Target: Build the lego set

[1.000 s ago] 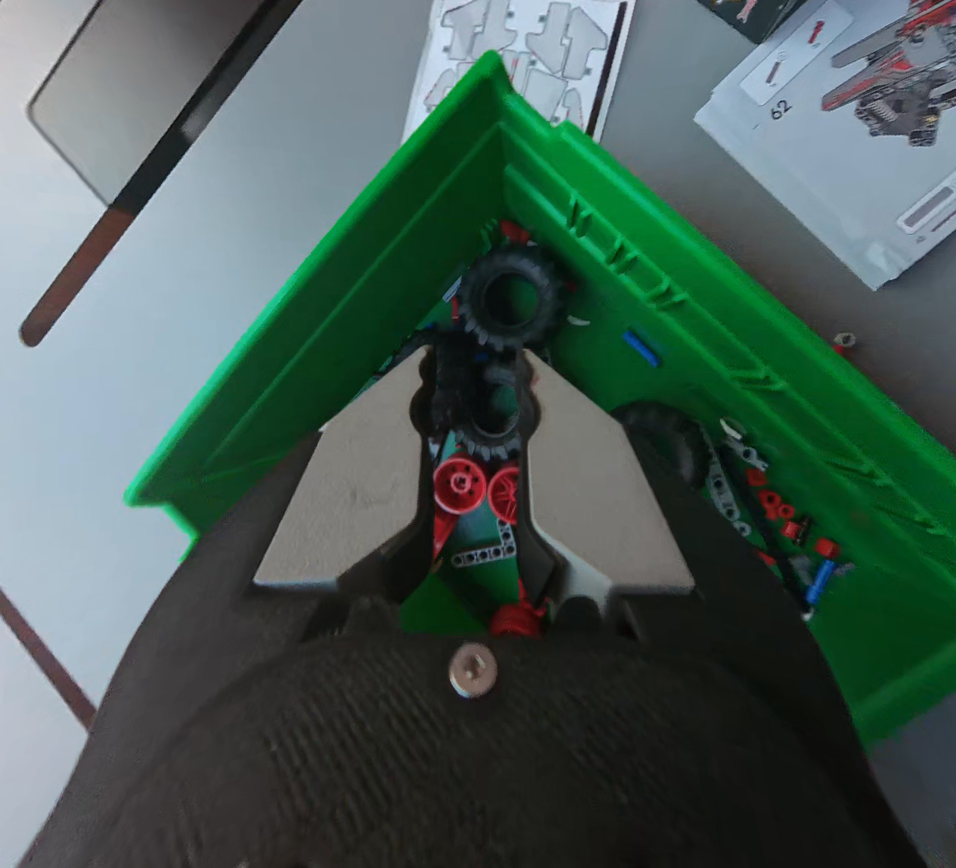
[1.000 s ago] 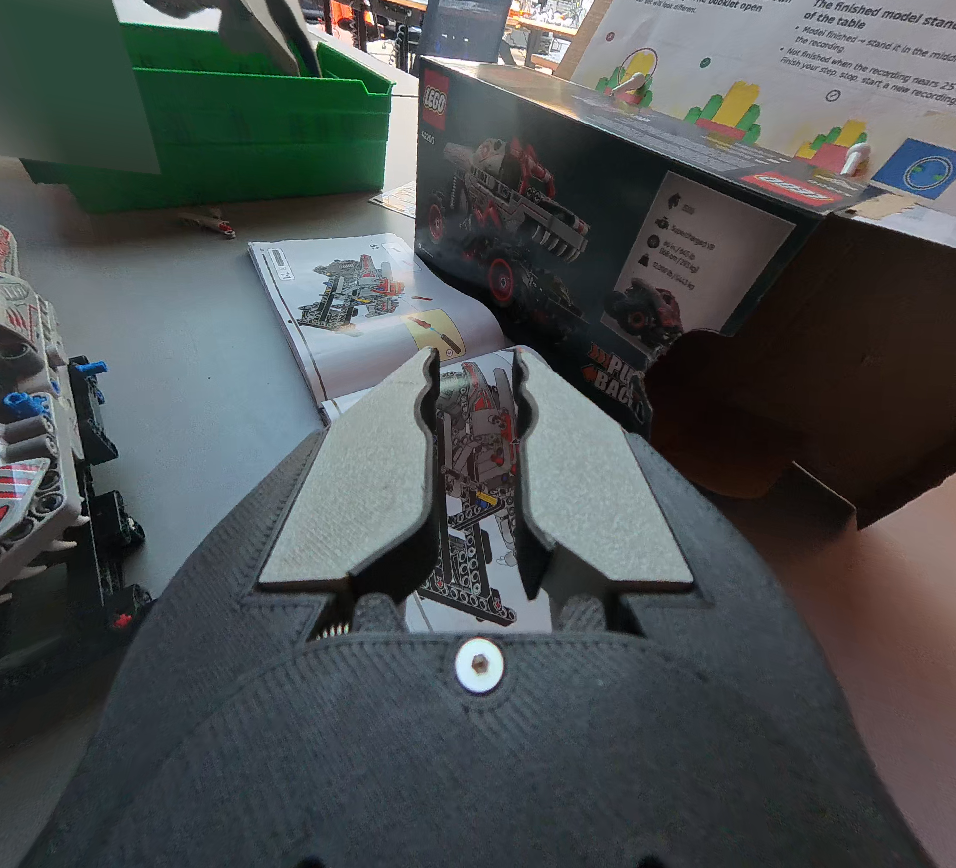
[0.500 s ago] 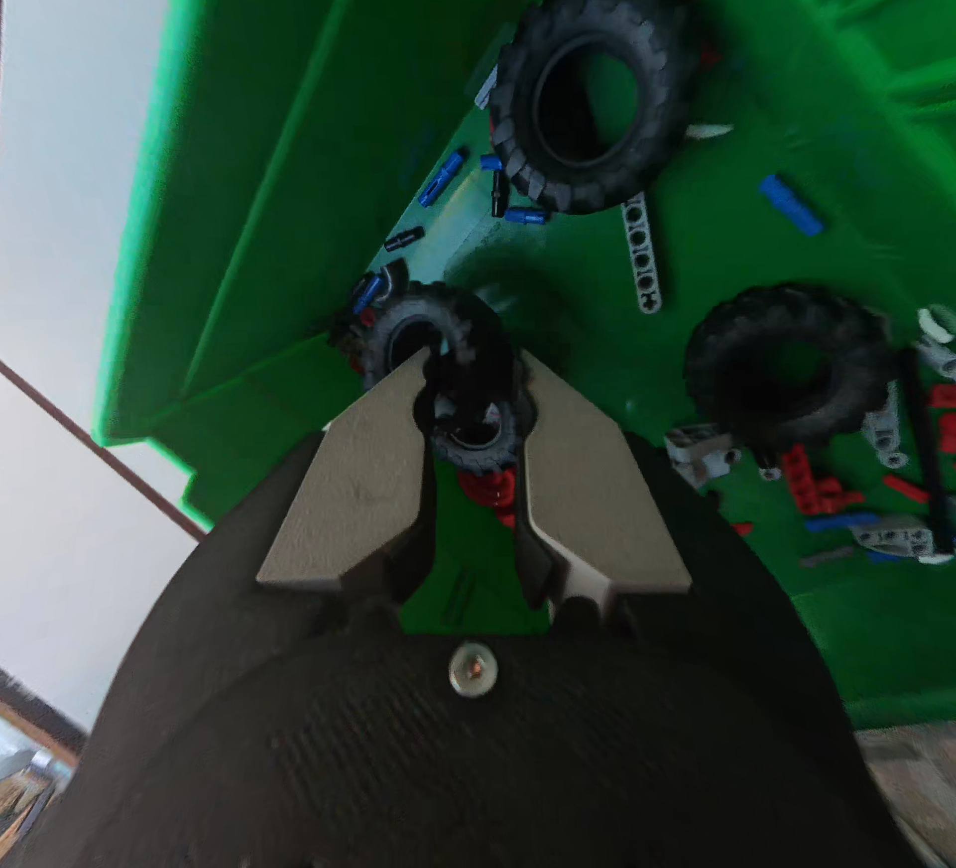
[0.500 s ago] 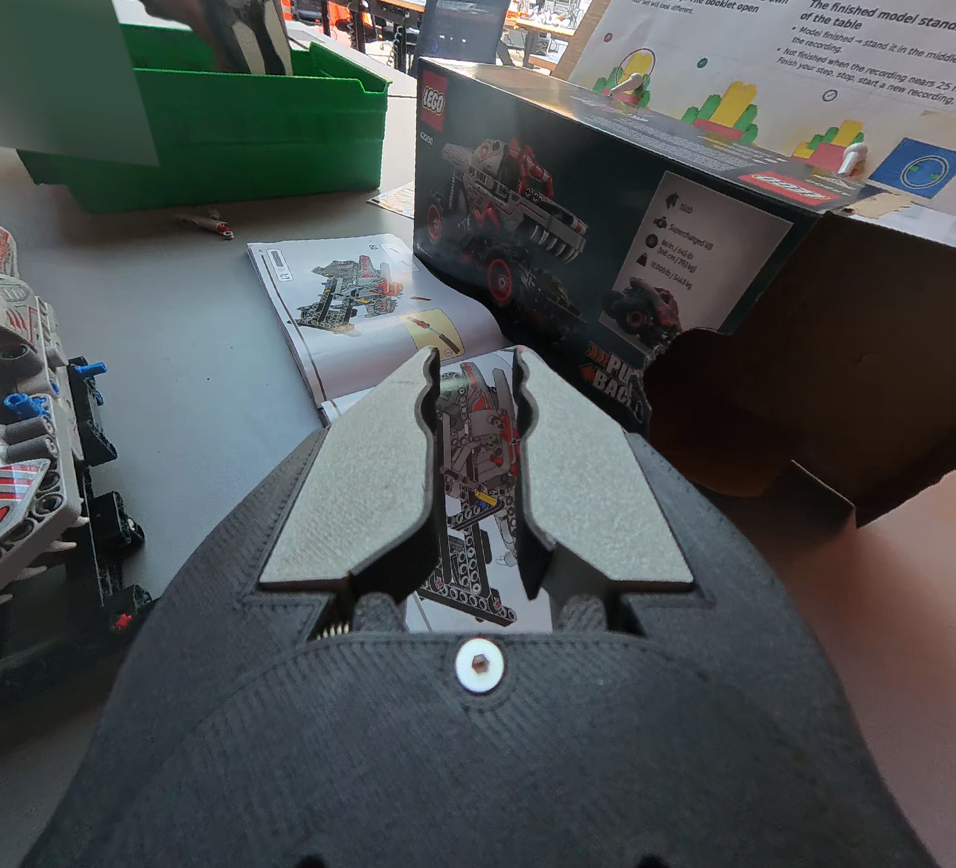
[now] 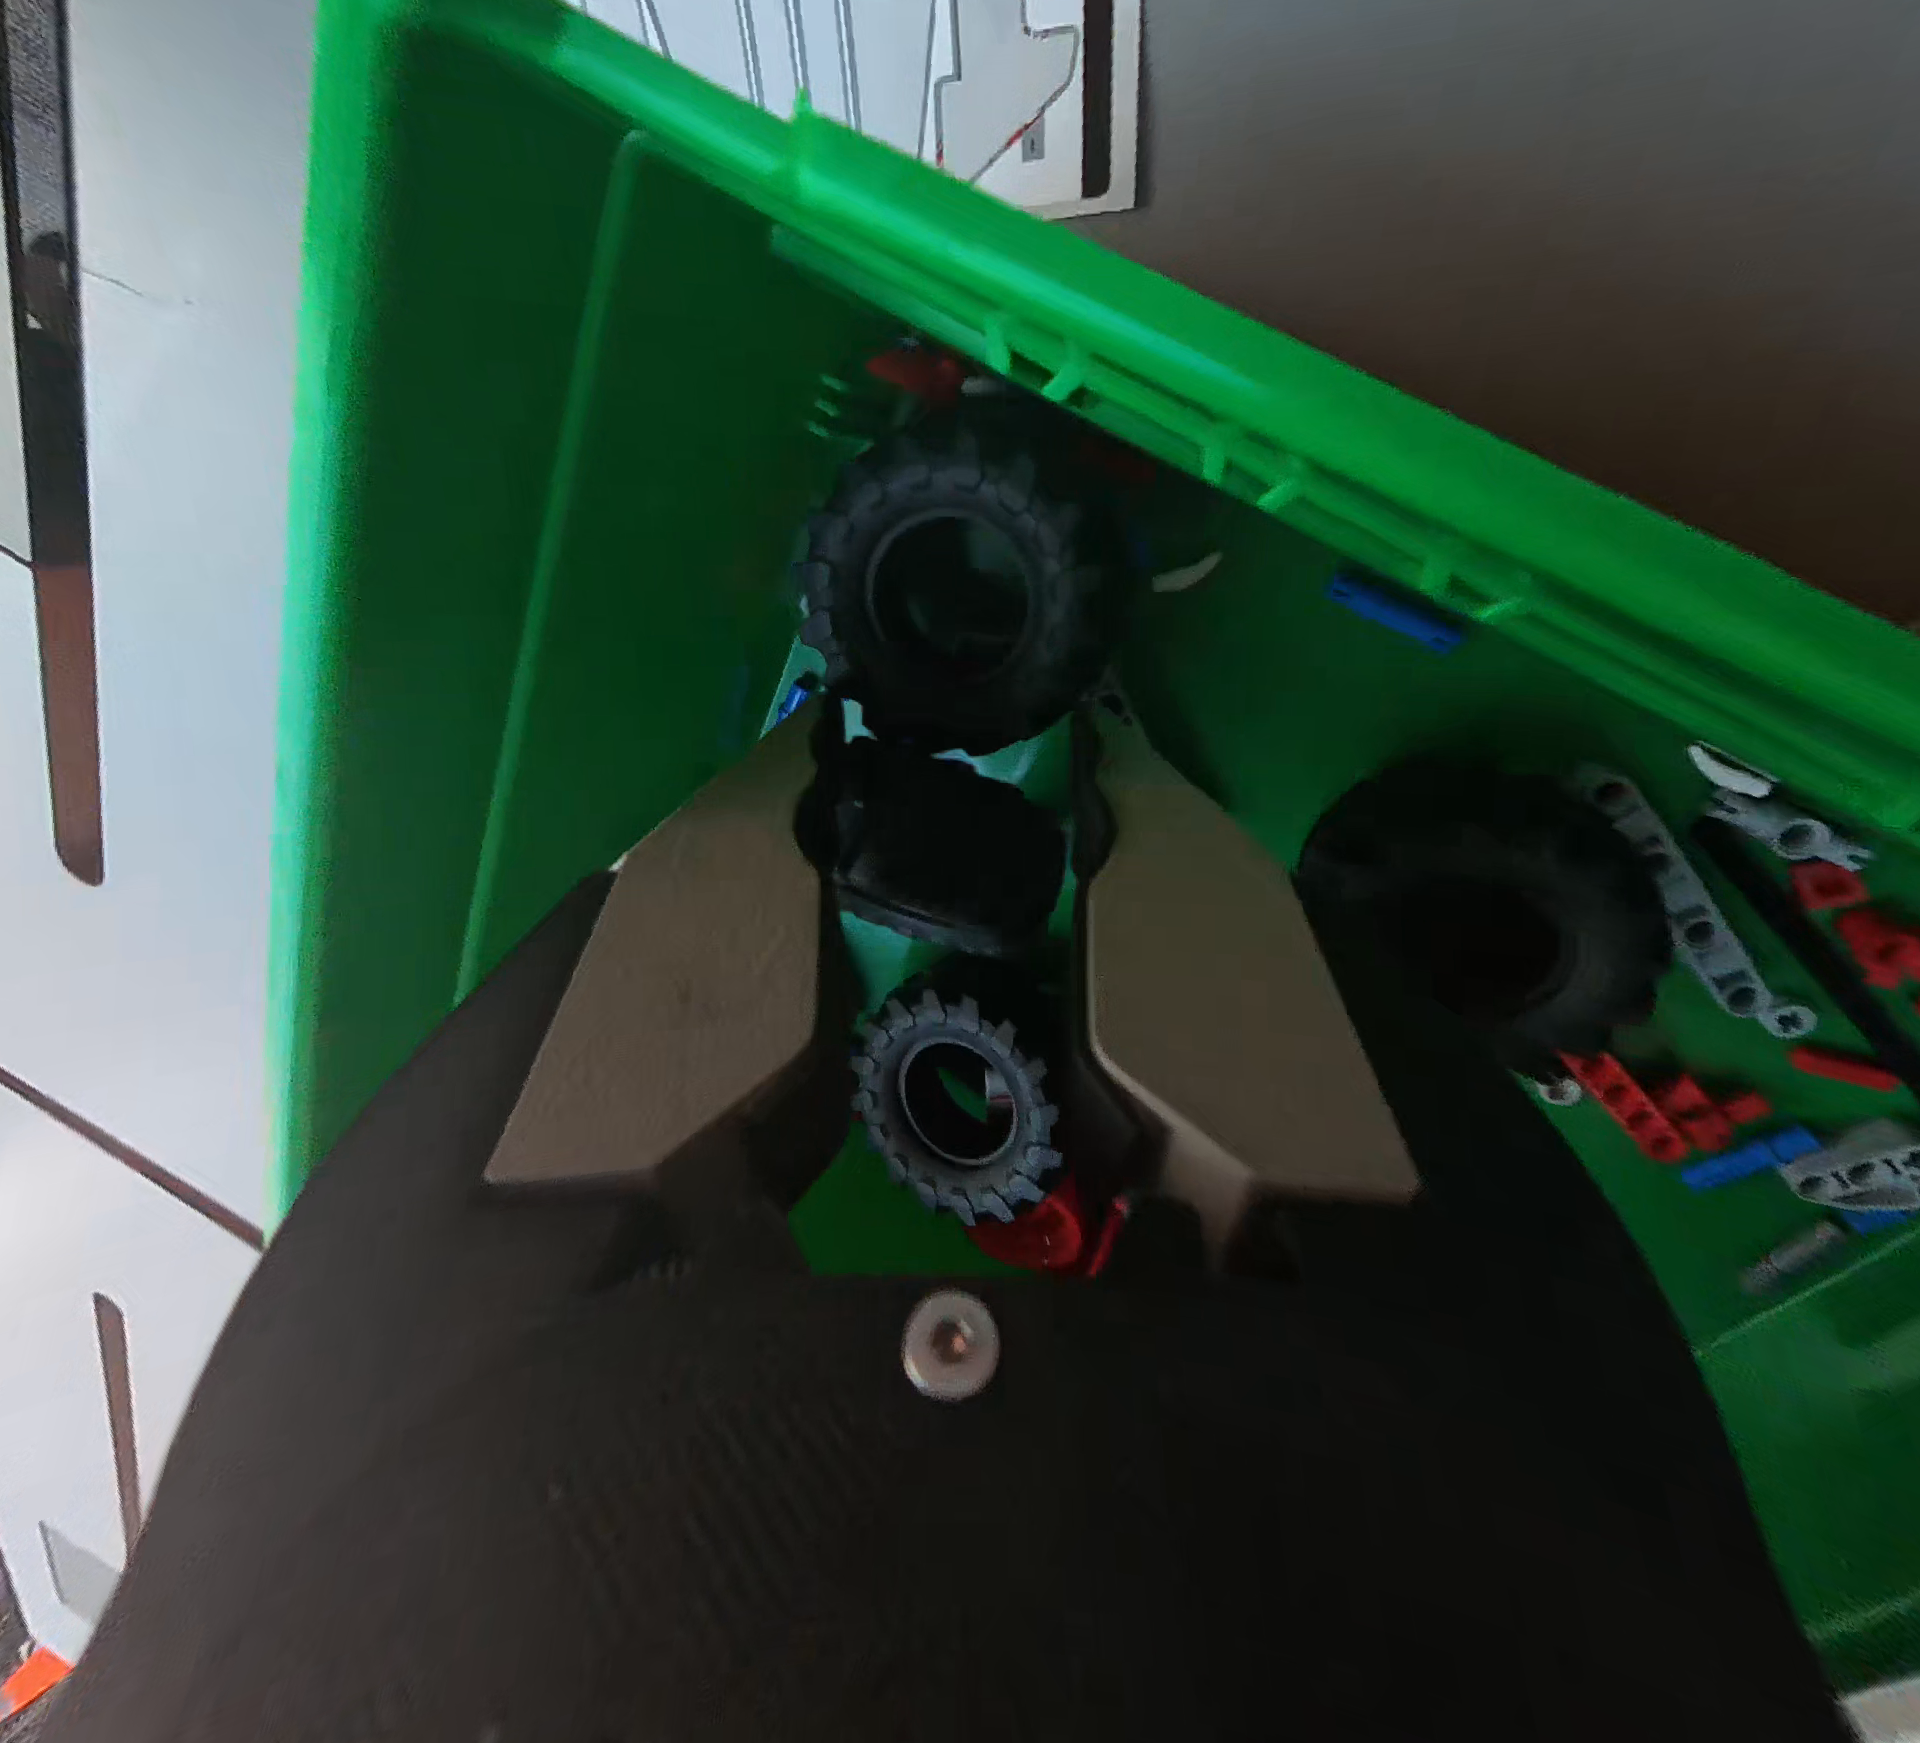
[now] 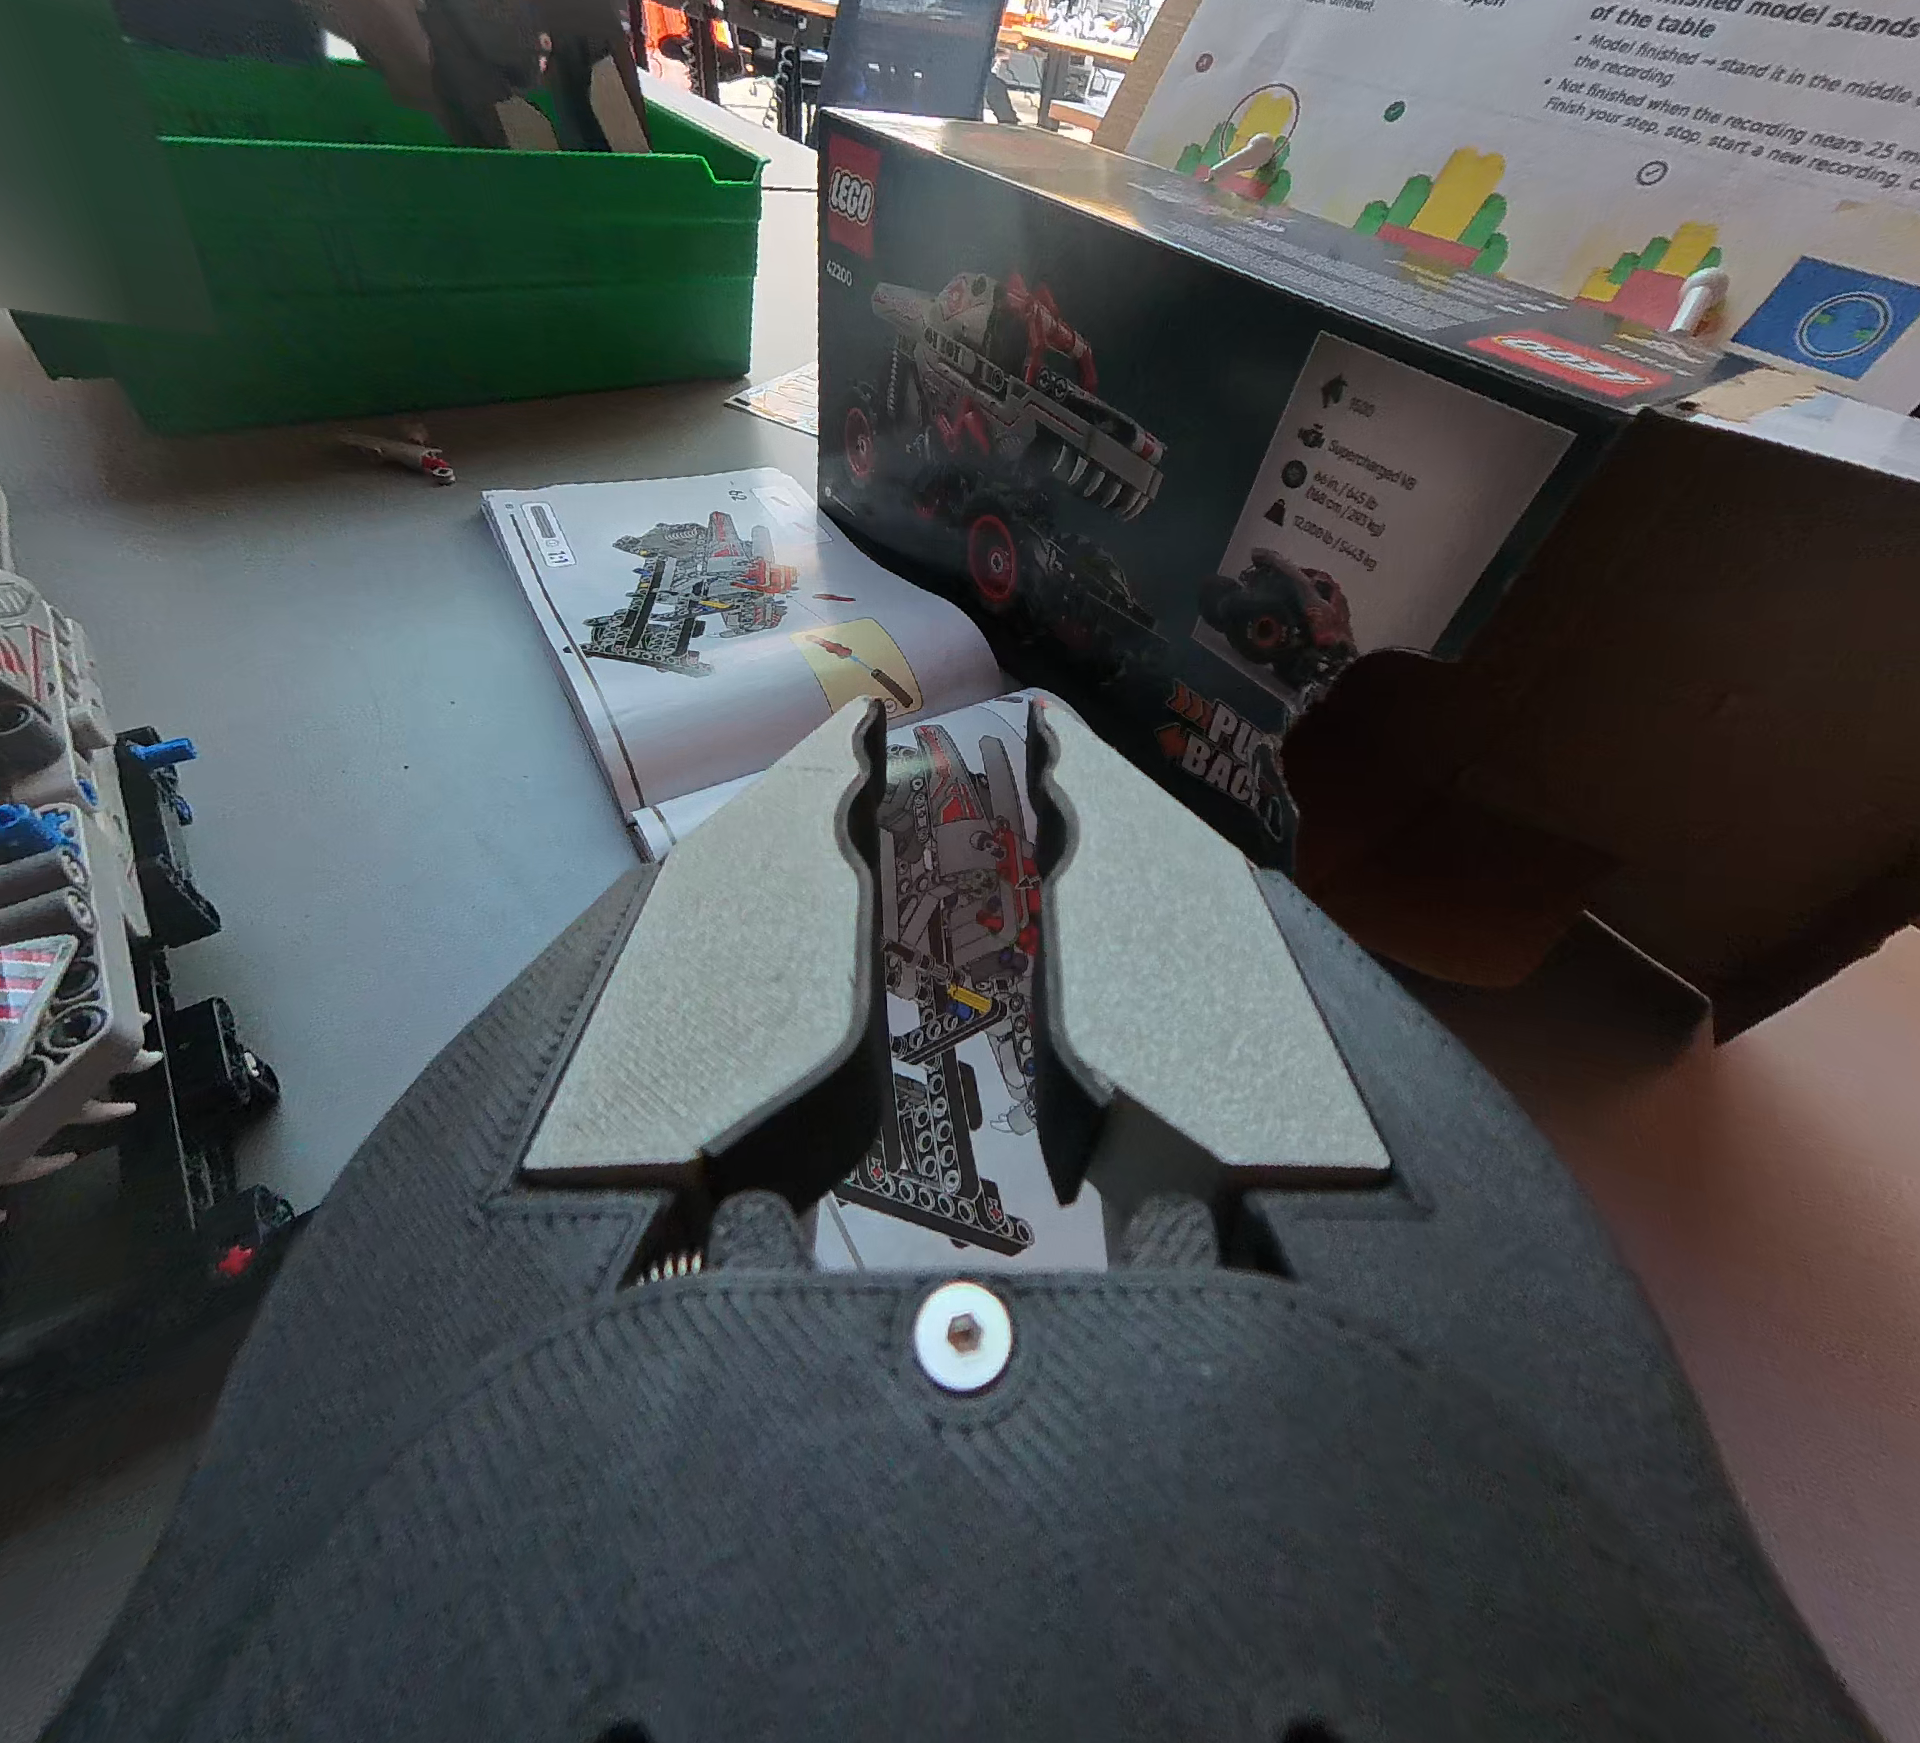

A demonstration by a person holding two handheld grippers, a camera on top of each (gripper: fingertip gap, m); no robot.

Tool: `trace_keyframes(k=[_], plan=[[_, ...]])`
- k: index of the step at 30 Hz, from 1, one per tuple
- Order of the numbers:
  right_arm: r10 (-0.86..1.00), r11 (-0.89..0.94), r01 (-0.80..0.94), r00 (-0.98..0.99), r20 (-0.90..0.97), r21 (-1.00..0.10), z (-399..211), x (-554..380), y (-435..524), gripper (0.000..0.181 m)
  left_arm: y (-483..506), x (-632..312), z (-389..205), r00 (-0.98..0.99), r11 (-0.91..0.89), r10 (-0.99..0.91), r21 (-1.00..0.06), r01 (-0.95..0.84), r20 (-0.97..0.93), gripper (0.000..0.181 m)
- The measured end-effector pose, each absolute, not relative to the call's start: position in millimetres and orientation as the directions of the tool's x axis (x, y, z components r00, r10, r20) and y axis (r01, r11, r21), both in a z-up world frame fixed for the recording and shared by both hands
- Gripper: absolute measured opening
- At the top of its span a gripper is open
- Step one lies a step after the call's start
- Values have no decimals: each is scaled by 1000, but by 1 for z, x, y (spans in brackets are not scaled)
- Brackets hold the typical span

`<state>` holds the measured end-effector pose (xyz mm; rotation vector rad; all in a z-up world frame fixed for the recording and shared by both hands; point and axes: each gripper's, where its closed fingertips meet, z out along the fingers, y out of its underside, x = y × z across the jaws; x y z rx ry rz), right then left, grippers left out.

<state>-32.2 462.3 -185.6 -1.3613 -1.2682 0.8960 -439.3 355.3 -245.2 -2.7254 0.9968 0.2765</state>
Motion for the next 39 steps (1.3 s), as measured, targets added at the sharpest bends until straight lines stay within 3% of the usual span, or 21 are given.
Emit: trace_keyframes(k=[4, 7, 11, 13, 16, 17, 21, 22, 23, 26, 32, 39], plan=[[978, 89, 213, 166, 126, -973, -185, -32, 462, 22, 353, -440, -224, 779, -749, -551, -234, -619, -299, 0], [978, 95, 220, 163, 132, -971, -186, -32, 461, 22, 336, -446, -198, 823, -770, -474, -305, -560, -314, 0], [979, 81, 226, 163, 119, -971, -187, -33, 462, 22, 320, -466, -191, 876, -823, -382, -322, -468, -296, 0], [979, 78, 224, 169, 118, -971, -187, -32, 463, 22, 323, -455, -195, 886, -808, -408, -364, -463, -220, 3], [976, 83, 226, 179, 125, -971, -187, -32, 465, 22, 337, -428, -203, 867, -770, -469, -402, -495, -169, 21], [975, 85, 227, 183, 128, -970, -187, -32, 465, 23, 343, -423, -207, 853, -761, -488, -389, -520, -185, 33], [971, 93, 235, 193, 140, -968, -188, -32, 466, 22, 366, -418, -231, 779, -719, -575, -300, -626, -249, 43], [971, 93, 233, 194, 140, -968, -188, -31, 466, 22, 366, -420, -239, 778, -733, -583, -263, -628, -234, 37], [971, 91, 230, 194, 137, -969, -187, -31, 466, 22, 362, -422, -246, 770, -739, -603, -215, -638, -211, 20], [973, 88, 223, 191, 132, -971, -186, -31, 466, 22, 354, -444, -241, 781, -782, -565, -128, -610, -267, 13], [973, 87, 227, 188, 131, -970, -187, -31, 466, 23, 345, -456, -184, 847, -787, -445, -323, -525, -291, 12], [966, 80, 231, 221, 132, -970, -187, -29, 472, 23, 343, -467, -172, 889, -793, -356, -409, -451, -289, 13]])
